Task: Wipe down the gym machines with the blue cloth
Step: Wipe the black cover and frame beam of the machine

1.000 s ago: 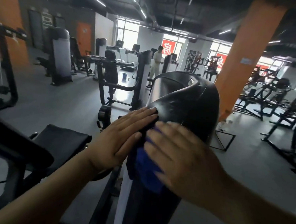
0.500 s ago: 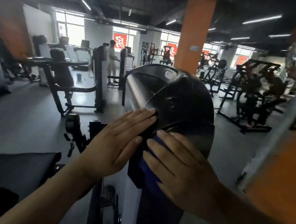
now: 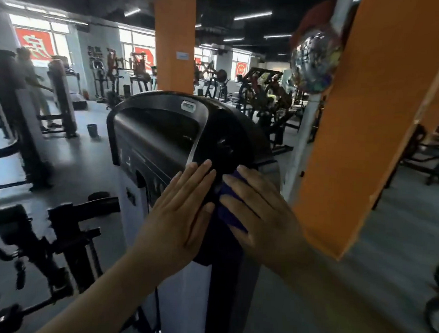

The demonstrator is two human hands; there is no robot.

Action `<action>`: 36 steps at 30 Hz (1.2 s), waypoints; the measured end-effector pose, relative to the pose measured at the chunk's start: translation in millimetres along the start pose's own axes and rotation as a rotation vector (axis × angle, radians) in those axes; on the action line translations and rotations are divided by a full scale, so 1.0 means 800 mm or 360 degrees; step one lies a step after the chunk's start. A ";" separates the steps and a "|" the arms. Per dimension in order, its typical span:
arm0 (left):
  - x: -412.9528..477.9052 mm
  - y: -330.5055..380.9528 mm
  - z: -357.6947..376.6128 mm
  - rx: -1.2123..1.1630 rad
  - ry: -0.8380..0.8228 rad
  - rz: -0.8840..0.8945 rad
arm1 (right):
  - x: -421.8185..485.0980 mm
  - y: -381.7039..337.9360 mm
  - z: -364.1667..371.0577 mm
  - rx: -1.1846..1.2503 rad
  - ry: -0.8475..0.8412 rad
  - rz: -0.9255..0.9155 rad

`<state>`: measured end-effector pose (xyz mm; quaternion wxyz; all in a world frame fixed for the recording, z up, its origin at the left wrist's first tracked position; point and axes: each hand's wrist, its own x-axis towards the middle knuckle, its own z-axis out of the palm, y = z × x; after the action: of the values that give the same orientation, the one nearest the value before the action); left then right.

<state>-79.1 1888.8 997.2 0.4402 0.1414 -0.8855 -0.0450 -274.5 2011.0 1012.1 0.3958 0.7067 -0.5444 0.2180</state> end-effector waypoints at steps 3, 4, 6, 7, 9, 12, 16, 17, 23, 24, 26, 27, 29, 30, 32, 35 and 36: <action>0.005 0.000 0.000 0.0041 0.0029 -0.0022 | 0.043 0.012 -0.005 0.0202 0.0172 0.0418; 0.006 0.000 0.000 0.0045 0.0045 -0.0047 | 0.063 0.016 -0.008 0.0288 0.0179 0.0606; 0.008 0.003 0.001 0.0012 0.0081 -0.0111 | 0.097 0.024 -0.010 0.0376 0.0103 0.0794; 0.009 0.005 0.003 -0.0024 0.0105 -0.0138 | 0.104 0.027 -0.008 0.0371 0.0070 0.0771; 0.009 0.006 0.005 -0.0080 0.0146 -0.0145 | 0.102 0.023 -0.006 0.0326 0.0009 0.0672; 0.009 0.005 0.008 -0.0096 0.0145 -0.0115 | 0.075 0.013 -0.007 0.0270 0.0034 0.0563; 0.012 0.008 0.006 -0.0077 0.0180 -0.0159 | 0.121 0.040 -0.010 0.0433 -0.0105 0.0722; 0.013 0.010 0.005 -0.0083 0.0173 -0.0175 | 0.143 0.049 -0.012 0.0463 -0.0180 0.0790; 0.018 0.014 -0.002 -0.0162 0.0109 -0.0274 | 0.129 0.047 -0.023 0.0660 -0.0231 0.0617; 0.018 0.014 -0.001 -0.0203 0.0109 -0.0284 | 0.109 0.038 -0.023 0.0628 -0.0196 0.0590; 0.019 0.017 0.001 -0.0298 0.0118 -0.0334 | 0.090 0.030 -0.018 0.0514 -0.0167 0.0544; 0.019 0.019 0.003 -0.0329 0.0128 -0.0359 | 0.094 0.033 -0.013 0.0467 -0.0156 0.0530; 0.019 0.027 0.006 -0.0334 0.0177 -0.0397 | 0.121 0.048 -0.004 0.0460 -0.0209 0.0570; 0.019 0.030 0.006 -0.0326 0.0198 -0.0430 | 0.138 0.056 0.000 0.0489 -0.0277 0.0592; 0.021 0.037 0.007 -0.0330 0.0202 -0.0482 | 0.160 0.067 0.006 0.0466 -0.0306 0.0589; 0.020 0.039 0.009 -0.0362 0.0230 -0.0460 | 0.132 0.052 0.001 0.0489 -0.0226 0.0618; 0.020 0.038 0.009 -0.0371 0.0268 -0.0481 | 0.112 0.043 -0.002 0.0523 -0.0151 0.0625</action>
<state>-100.8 1912.9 1011.3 0.5144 0.2239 -0.8032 -0.2006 -278.4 1955.5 1090.5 0.1998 0.6517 -0.6465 0.3426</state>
